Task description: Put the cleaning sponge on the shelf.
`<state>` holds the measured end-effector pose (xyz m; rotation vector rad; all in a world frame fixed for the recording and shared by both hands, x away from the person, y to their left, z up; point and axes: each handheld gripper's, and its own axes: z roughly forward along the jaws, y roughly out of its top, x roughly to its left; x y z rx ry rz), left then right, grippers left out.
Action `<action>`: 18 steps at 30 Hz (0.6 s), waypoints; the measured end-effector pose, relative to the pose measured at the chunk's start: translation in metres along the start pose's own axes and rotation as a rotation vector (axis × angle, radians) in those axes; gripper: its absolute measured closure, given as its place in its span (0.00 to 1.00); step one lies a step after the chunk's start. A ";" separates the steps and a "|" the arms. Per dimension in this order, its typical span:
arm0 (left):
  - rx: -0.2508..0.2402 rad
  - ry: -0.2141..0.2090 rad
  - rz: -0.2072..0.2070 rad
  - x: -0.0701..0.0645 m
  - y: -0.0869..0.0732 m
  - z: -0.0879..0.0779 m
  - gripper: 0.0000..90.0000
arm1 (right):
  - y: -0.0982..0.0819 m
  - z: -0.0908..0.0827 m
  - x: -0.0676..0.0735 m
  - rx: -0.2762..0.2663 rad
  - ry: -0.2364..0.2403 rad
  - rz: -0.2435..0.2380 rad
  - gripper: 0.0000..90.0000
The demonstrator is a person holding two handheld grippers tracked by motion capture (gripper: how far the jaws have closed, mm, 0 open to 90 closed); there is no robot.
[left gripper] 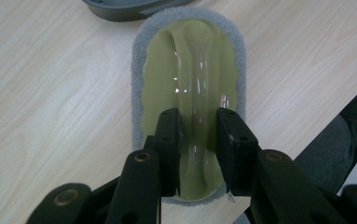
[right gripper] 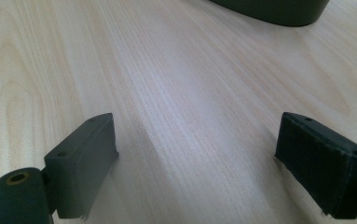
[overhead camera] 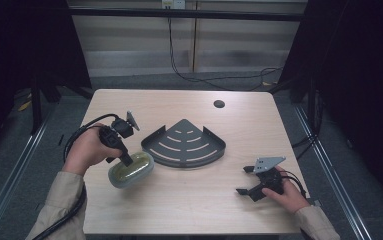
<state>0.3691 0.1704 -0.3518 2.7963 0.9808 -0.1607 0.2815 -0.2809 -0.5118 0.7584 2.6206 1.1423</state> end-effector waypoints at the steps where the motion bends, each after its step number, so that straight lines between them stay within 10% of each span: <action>1: -0.012 0.004 -0.004 0.001 0.001 -0.004 0.79 | 0.000 0.000 0.000 0.000 0.000 0.000 0.13; 18: -0.073 0.008 -0.073 0.004 0.009 -0.014 0.79 | 0.000 0.000 0.000 0.000 0.000 0.000 0.13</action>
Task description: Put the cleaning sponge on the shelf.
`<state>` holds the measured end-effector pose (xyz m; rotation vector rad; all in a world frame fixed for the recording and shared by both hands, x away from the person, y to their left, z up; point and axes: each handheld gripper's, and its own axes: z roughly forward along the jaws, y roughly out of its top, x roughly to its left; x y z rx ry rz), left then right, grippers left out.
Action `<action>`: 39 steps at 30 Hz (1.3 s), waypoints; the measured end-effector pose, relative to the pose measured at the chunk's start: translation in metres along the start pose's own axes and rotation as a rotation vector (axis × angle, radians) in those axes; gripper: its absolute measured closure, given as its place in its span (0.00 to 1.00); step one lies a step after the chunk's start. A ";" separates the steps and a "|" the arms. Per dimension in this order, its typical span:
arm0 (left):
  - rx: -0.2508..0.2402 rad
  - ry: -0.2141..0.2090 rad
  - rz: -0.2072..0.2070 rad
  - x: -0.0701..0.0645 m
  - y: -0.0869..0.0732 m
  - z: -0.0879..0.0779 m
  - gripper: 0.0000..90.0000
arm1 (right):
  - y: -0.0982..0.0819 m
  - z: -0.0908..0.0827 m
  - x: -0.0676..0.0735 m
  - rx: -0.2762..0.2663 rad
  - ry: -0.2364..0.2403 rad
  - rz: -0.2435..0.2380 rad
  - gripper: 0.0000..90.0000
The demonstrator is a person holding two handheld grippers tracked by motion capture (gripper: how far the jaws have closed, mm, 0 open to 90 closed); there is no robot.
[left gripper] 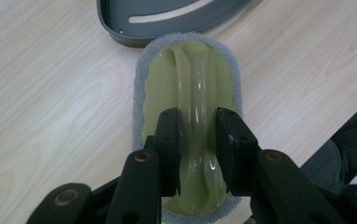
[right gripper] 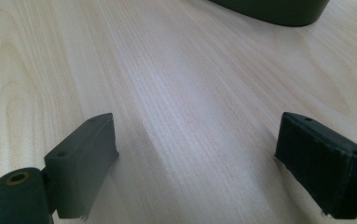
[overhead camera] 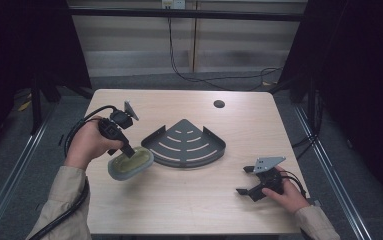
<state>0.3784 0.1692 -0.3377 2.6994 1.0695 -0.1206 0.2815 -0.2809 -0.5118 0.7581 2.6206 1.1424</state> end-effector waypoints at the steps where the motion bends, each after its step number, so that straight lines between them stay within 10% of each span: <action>1: -0.008 0.005 -0.003 0.000 0.001 -0.001 0.79 | 0.000 0.000 0.000 0.000 0.000 0.000 0.13; 39: -0.084 0.025 -0.063 0.002 0.030 -0.006 0.79 | 0.000 0.000 0.000 -0.002 -0.001 -0.002 0.13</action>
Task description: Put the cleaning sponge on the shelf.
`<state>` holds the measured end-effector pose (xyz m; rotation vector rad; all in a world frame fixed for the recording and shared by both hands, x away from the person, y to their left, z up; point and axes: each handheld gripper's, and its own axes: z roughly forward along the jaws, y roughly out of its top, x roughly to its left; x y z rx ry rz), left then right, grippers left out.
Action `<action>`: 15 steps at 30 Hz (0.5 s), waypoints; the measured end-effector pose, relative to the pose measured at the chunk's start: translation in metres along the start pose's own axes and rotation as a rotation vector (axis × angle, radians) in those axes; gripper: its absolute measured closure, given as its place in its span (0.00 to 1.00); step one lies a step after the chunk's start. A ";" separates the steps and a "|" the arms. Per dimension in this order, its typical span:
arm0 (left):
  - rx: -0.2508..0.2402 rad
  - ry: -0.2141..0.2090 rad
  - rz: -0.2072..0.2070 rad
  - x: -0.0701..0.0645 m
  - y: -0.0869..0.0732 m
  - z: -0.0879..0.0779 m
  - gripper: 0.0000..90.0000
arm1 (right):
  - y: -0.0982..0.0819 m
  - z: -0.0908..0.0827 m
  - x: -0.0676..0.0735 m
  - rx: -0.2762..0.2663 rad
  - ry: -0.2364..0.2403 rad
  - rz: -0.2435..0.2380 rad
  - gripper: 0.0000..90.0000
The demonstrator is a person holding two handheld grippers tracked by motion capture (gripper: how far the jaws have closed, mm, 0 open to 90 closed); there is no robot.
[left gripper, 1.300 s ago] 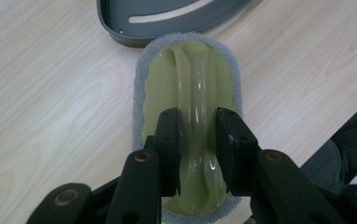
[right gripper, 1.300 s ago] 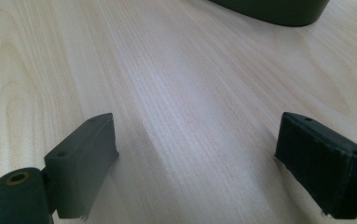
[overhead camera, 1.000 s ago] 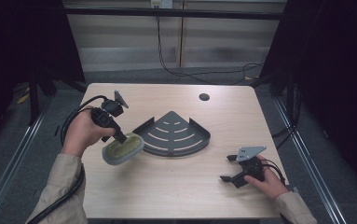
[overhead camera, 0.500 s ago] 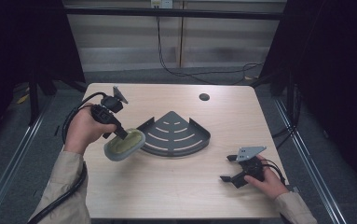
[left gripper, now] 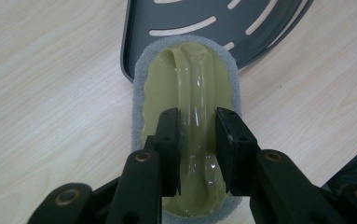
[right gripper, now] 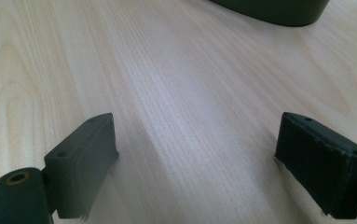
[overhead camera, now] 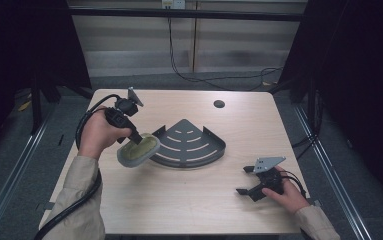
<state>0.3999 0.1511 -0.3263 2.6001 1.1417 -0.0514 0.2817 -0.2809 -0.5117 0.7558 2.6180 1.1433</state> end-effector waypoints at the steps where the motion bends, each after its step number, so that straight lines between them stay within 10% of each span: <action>1: 0.003 0.001 0.001 0.000 0.002 0.001 0.79 | 0.000 0.000 0.000 0.000 0.000 0.000 0.13; 15: 0.027 0.014 0.025 -0.005 0.026 0.004 0.79 | 0.000 0.000 0.000 0.000 0.000 -0.001 0.13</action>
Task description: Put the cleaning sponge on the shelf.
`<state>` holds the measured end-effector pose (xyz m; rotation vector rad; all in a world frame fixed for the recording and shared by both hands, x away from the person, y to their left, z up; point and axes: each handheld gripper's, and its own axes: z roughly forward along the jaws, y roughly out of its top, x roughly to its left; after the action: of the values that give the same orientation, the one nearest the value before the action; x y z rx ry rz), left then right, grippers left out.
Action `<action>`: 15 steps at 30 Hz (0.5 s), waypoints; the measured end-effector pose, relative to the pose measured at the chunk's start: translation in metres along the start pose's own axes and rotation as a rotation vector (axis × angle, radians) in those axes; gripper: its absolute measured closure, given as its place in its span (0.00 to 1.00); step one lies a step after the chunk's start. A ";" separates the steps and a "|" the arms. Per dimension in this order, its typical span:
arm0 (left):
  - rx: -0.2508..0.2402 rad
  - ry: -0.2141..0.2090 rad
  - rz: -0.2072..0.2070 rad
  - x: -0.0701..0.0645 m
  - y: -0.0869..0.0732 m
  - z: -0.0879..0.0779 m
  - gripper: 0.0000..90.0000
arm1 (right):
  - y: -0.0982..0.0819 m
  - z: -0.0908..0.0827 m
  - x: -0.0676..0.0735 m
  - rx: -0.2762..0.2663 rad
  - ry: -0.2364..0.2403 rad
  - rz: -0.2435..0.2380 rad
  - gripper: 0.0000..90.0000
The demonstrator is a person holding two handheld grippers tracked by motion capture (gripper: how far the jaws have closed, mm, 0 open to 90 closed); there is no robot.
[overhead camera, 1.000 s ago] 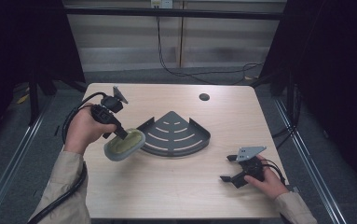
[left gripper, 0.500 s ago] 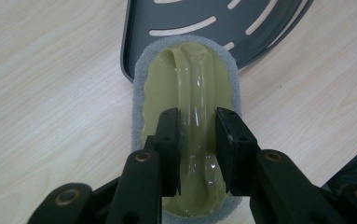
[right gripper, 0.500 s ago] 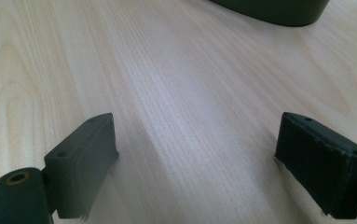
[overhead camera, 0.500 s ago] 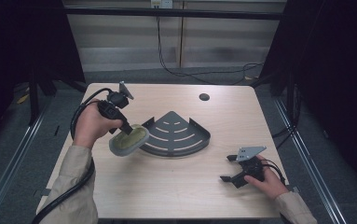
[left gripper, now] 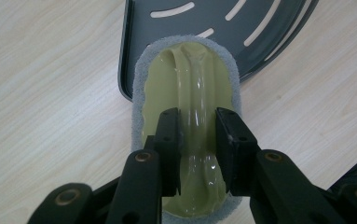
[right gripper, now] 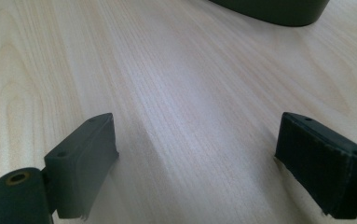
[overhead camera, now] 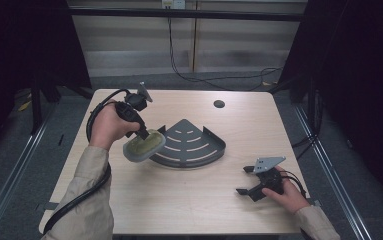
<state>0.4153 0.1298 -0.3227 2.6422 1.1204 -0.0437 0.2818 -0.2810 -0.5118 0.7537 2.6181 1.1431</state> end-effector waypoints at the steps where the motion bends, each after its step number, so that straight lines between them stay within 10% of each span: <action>1: 0.001 0.006 0.002 0.000 0.003 0.001 0.79 | 0.000 0.000 0.000 0.000 0.000 0.000 0.13; 15: -0.008 -0.004 0.002 0.001 0.021 0.011 0.79 | 0.000 0.000 0.000 0.000 0.000 0.000 0.13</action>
<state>0.4319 0.1140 -0.3289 2.6349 1.1143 -0.0433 0.2818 -0.2810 -0.5118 0.7531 2.6178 1.1433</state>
